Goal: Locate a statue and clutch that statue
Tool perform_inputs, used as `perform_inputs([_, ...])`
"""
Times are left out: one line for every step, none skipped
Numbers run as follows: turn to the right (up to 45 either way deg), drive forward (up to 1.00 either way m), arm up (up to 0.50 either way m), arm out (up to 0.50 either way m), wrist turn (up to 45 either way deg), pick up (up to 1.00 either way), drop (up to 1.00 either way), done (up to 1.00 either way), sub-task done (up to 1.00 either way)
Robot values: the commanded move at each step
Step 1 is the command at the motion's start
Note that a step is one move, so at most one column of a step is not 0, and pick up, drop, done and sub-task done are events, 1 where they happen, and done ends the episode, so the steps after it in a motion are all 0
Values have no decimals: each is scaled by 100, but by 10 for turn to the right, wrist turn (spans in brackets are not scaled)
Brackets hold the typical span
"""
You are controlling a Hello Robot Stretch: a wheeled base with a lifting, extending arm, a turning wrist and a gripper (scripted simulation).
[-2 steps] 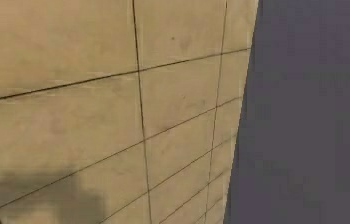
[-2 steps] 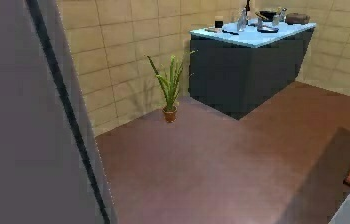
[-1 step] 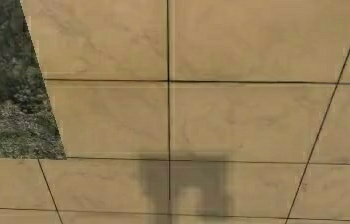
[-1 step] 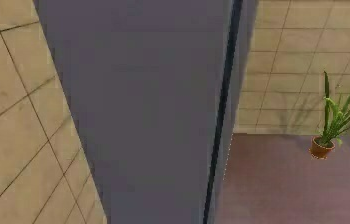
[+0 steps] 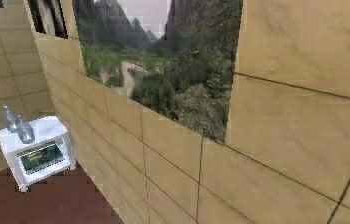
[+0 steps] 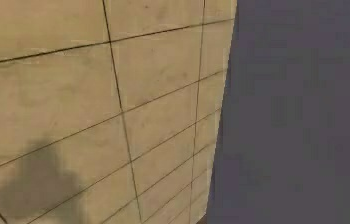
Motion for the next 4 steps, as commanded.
perform_inputs([-450, 0, 0, 0, 0, 0, 0, 0, 0])
perform_inputs([-60, 0, 0, 0, 0, 0, 0, 0, 0])
perform_inputs([0, 95, 0, 0, 0, 0, 0, 0, 0])
perform_inputs([450, 0, 0, 0, 0, 0, 0, 0, 0])
